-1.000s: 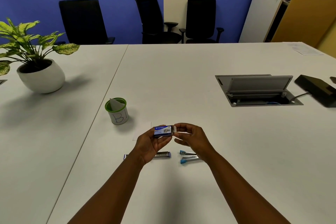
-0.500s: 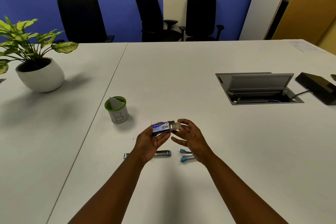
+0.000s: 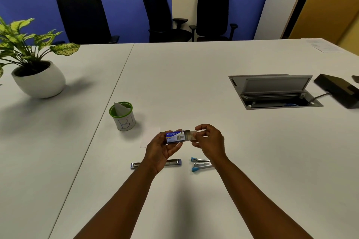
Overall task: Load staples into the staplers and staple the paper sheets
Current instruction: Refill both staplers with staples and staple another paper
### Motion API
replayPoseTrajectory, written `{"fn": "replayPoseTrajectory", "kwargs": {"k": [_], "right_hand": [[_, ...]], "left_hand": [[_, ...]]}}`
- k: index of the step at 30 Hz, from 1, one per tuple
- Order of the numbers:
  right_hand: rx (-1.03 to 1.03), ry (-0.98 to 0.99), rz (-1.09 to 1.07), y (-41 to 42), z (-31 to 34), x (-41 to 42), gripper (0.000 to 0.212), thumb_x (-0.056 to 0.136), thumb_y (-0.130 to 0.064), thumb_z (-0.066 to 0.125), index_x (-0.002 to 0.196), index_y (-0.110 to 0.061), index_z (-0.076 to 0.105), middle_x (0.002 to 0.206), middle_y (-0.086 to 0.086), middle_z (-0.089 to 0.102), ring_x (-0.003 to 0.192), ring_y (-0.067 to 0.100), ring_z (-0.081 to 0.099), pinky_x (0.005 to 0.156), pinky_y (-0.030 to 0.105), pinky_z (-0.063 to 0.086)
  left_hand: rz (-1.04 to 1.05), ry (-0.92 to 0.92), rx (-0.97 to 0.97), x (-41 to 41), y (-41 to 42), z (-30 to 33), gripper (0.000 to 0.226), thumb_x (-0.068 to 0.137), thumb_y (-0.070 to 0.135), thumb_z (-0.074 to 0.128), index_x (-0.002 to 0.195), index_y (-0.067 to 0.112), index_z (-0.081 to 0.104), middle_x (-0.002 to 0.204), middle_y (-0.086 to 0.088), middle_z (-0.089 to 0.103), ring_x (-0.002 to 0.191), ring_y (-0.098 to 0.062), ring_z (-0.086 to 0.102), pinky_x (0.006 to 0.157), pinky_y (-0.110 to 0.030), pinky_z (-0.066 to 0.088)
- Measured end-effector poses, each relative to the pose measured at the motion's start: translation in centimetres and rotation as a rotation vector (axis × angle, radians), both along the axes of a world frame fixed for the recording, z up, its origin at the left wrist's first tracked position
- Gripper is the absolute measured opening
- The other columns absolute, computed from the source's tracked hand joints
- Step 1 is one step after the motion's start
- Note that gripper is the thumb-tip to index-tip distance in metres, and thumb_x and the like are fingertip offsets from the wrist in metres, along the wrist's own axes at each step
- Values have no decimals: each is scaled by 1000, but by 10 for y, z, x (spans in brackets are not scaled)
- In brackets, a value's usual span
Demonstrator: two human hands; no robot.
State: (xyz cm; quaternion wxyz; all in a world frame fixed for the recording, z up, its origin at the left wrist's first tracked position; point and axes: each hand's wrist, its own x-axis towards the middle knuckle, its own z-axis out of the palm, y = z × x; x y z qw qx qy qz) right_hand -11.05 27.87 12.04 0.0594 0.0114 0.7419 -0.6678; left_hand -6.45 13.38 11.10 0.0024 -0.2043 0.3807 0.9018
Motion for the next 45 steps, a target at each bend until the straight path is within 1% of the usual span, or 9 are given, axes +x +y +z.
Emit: {"fn": "replayPoseTrajectory", "kwargs": {"k": [7, 10, 17, 21, 24, 28, 35, 38, 45], "right_hand": [[52, -2, 61, -2, 3, 0, 23, 83, 2, 59, 75, -19, 58, 73, 10, 63, 62, 19, 65, 51, 19, 57], [71, -1, 57, -3, 4, -1, 23, 82, 2, 60, 72, -18, 59, 73, 9, 62, 60, 18, 64, 52, 21, 57], [167, 12, 25, -1, 4, -1, 21, 83, 8, 54, 78, -9, 64, 72, 1, 60, 70, 21, 63, 50, 17, 55], [481, 122, 21, -3, 6, 3, 11, 85, -6, 58, 84, -11, 68, 95, 4, 62, 85, 24, 65, 69, 25, 51], [711, 217, 30, -7, 7, 6, 15, 82, -23, 63, 89, -11, 68, 106, 1, 54, 84, 12, 56, 67, 20, 39], [761, 198, 22, -11, 7, 5, 19, 82, -22, 65, 94, -7, 66, 109, 3, 51, 80, 7, 46, 65, 18, 37], [915, 123, 76, -18, 6, 1, 20, 85, -21, 61, 93, -3, 66, 107, 10, 56, 91, 23, 59, 62, 24, 38], [835, 121, 22, -20, 3, 0, 17, 81, -19, 63, 83, -4, 69, 101, 10, 59, 84, 23, 61, 60, 25, 38], [259, -70, -114, -12, -10, -7, 11, 79, -16, 69, 81, -7, 73, 82, 9, 70, 72, 18, 59, 62, 22, 41]], "left_hand": [[-88, -100, -99, -1, -2, -2, 34, 95, 35, 42, 92, 6, 59, 92, -17, 67, 71, -25, 72, 61, -30, 60], [-128, -82, -190, -3, -2, -3, 12, 92, 14, 51, 94, 9, 61, 98, -18, 65, 69, -21, 73, 60, -25, 60], [-136, -74, -196, -2, -3, -6, 11, 92, 8, 50, 100, 4, 56, 95, -16, 65, 67, -20, 73, 59, -23, 60], [-102, -88, -220, -2, 1, -8, 6, 91, 6, 50, 94, 6, 56, 94, -17, 64, 64, -19, 72, 58, -24, 60], [-79, -103, -237, -2, 2, -9, 4, 90, 6, 52, 92, 7, 55, 98, -19, 62, 71, -24, 70, 58, -24, 59], [-75, -117, -250, -3, 4, -11, 3, 90, 7, 52, 91, 7, 55, 104, -21, 59, 81, -29, 65, 60, -25, 58], [-114, -115, -300, -2, 1, -15, 4, 91, 8, 52, 90, 9, 56, 100, -19, 61, 78, -27, 67, 58, -24, 59], [-89, -129, -284, -4, 1, -16, 5, 91, 7, 51, 90, 9, 56, 95, -17, 63, 78, -27, 67, 59, -25, 59], [-45, -155, -280, -5, -10, -24, 6, 91, 6, 51, 89, 8, 56, 92, -18, 63, 67, -22, 70, 57, -24, 60]]}}
